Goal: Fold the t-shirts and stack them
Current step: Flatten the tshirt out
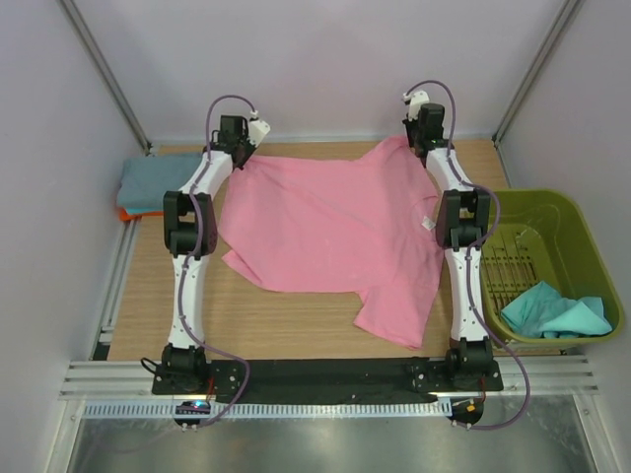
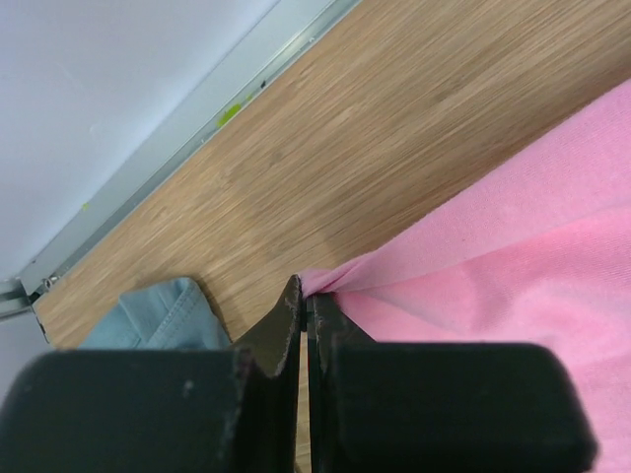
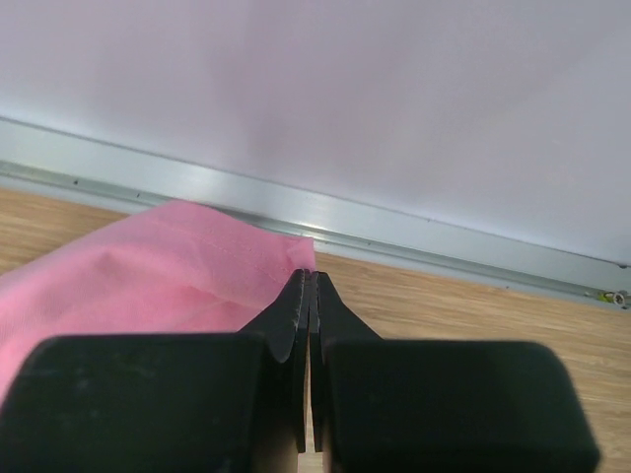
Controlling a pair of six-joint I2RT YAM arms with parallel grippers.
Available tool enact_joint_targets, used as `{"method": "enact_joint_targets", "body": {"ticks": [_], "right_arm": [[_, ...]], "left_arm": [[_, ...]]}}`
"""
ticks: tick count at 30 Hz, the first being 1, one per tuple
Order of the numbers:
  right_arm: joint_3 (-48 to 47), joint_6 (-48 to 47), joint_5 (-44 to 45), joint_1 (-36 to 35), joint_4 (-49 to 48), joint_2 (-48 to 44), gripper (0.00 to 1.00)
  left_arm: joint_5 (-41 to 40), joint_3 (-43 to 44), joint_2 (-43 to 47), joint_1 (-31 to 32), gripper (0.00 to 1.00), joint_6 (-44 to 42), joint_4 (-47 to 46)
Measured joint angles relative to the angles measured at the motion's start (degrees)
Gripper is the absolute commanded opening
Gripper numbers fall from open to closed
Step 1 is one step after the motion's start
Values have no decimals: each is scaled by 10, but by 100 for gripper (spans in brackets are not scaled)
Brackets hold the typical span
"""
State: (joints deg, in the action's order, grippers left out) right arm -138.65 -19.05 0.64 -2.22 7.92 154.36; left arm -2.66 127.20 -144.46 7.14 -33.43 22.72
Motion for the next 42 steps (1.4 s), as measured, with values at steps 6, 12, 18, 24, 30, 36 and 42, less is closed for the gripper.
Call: {"method": "enact_joint_targets", "body": {"ticks": [6, 12, 18, 24, 30, 36, 42], "right_arm": [[-7, 24, 15, 3, -17, 0, 1], [-7, 33, 18, 5, -19, -1, 1], [-6, 42, 18, 5, -12, -19, 1], [10, 45, 18, 5, 4, -70, 1], [28, 51, 16, 5, 12, -113, 1], [114, 58, 6, 5, 31, -170, 1], [236, 59, -19, 4, 48, -245, 1]], "left_arm": [[-13, 2, -13, 0, 0, -2, 6], [-16, 15, -19, -1, 0, 3, 24], [-2, 29, -17, -3, 0, 7, 26], [28, 29, 0, -8, 0, 6, 63], [52, 6, 43, -11, 0, 5, 79], [76, -12, 78, -16, 0, 2, 106], [92, -88, 121, -26, 0, 0, 129]]}}
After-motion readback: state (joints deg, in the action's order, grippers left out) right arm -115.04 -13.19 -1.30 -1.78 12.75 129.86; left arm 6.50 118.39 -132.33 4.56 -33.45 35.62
